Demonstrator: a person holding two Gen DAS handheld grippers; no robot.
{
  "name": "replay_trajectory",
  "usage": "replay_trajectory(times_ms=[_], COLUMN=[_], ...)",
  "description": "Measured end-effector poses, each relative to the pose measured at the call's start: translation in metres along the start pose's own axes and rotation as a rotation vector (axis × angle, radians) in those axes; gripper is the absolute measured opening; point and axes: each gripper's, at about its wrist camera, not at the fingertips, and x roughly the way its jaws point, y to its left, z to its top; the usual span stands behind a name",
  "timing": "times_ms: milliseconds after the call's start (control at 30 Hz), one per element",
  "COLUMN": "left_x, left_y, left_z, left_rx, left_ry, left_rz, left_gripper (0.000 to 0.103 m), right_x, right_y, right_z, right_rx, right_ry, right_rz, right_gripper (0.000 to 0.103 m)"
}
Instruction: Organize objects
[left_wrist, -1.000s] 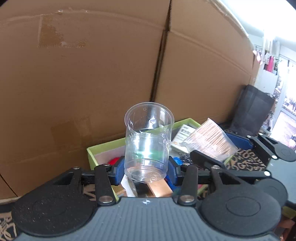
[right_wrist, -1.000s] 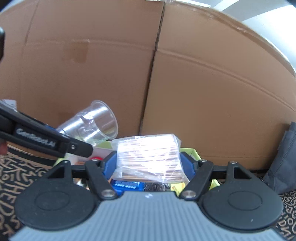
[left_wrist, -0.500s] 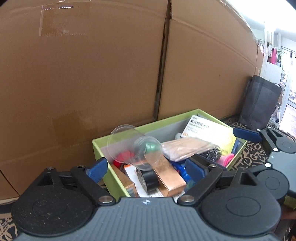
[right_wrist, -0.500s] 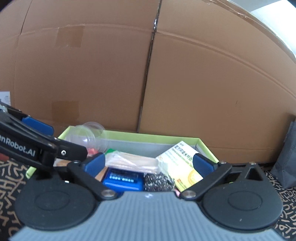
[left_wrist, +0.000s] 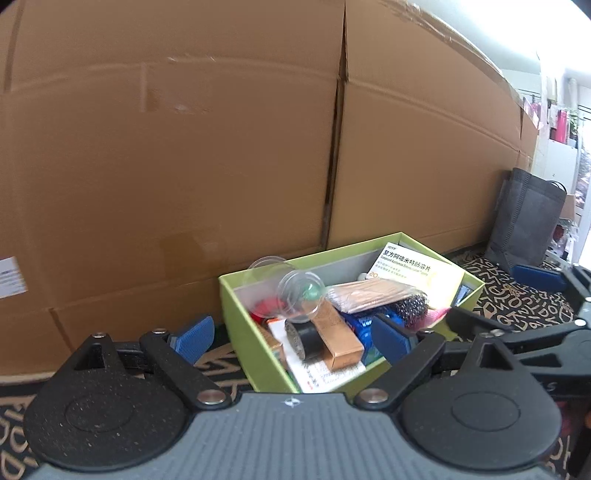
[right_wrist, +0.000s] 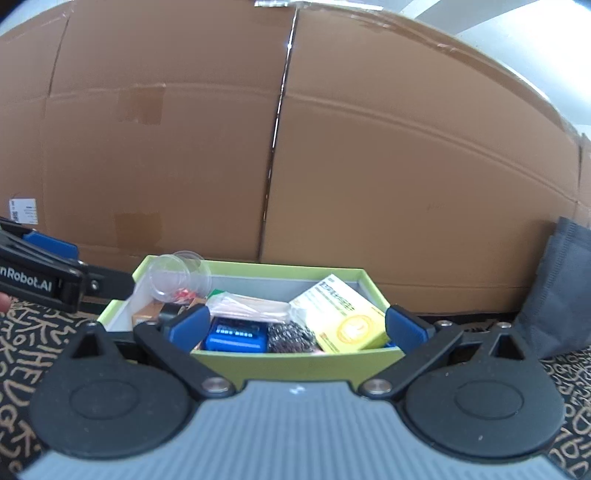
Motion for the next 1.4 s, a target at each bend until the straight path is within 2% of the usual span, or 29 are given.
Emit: replay_trajectory(times_ms=[233, 367, 500, 600, 900, 1400], left_x=[-0.038, -0.053, -0.062, -0.065, -0.073, -0.077], left_y=[-0.011, -0.014, -0.023, -0.028, -0.034, -0.032], left_z=[-0.024, -0.047, -0.068, -0.077, -0.083, -0.081], left_rx=[-0.029, -0.093, -0.081, -0.071, -0.03, -0.042], left_ry=[0.032, 0.082, 0.123, 0.136, 0.131, 0.125], left_rz=[0.058, 0.051, 0.091, 0.094, 0.164, 0.175], left_gripper=[0.097, 0.097, 0.097, 0.097, 0.097, 0.097], right_x=[-0.054, -0.073, -0.089, -0.099, -0.098, -0.099], right_y=[-0.001, 0.002, 0.0, 0.0, 0.007, 0.008], right_z=[-0.009, -0.015, -0.026, -0.036, -0.053, -0.051], right_rx=[0.021, 0.019, 0.056, 0.088, 0.102, 0.109], right_ry=[0.014, 0.03, 0.06, 0.083, 0.14, 0.136], right_rz=[0.008, -0.002, -0.004, 0.007, 0.038, 0.034], right_gripper=[0.103, 0.103, 0.103, 0.103, 0.103, 0.103])
